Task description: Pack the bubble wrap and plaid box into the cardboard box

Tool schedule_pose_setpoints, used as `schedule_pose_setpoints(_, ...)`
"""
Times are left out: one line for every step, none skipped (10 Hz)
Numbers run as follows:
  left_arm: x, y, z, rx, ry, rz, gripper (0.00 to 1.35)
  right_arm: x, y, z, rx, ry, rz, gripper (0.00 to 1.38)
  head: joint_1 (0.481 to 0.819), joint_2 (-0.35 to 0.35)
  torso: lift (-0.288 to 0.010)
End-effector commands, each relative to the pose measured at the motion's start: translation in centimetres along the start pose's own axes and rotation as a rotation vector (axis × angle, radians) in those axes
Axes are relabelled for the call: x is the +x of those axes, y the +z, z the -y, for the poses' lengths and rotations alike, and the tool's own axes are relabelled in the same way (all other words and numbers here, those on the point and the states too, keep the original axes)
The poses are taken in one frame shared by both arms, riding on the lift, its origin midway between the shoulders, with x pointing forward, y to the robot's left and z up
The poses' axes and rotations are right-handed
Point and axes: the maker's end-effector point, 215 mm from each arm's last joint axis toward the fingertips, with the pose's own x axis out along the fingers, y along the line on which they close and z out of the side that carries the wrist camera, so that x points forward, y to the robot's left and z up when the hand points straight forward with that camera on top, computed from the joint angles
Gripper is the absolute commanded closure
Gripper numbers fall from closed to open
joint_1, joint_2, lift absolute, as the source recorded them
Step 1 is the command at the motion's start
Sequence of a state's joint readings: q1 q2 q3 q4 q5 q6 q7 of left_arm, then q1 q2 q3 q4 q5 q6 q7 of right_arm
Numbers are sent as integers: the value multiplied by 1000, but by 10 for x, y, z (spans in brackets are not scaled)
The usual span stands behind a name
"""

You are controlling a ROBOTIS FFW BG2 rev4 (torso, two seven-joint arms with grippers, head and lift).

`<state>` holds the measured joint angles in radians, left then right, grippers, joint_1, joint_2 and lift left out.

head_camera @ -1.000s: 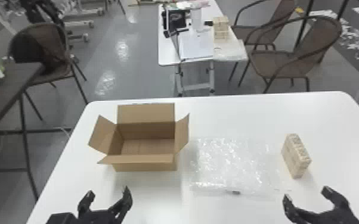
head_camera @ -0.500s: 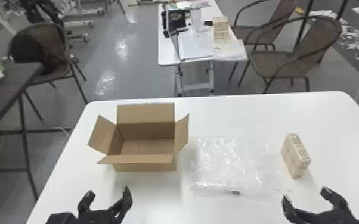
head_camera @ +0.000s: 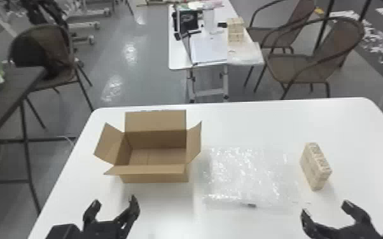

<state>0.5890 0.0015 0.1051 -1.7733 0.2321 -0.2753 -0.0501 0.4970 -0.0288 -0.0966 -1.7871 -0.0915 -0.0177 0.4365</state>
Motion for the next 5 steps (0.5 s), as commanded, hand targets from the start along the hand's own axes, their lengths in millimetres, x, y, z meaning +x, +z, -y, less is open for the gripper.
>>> schedule_pose_setpoints(8, 12, -9, -16, 18, 19, 306, 0, -3, 0, 4, 2, -8, 128, 695, 137, -44)
schedule_pose_setpoints(16, 27, -19, -12, 31, 38, 332, 0, -4, -2, 7, 6, -11, 128, 695, 147, -44)
schedule_pose_setpoints(27, 44, -28, -13, 38, 58, 334, 0, -6, -2, 10, 10, -17, 128, 695, 155, -44)
schedule_pose_setpoints(44, 52, -33, -47, 11, 53, 334, 0, -7, -2, 12, 12, -17, 127, 695, 173, -44)
schedule_pose_setpoints(65, 56, -32, -75, -50, 20, 334, 2, -7, -4, 15, 20, -18, 127, 695, 185, -44)
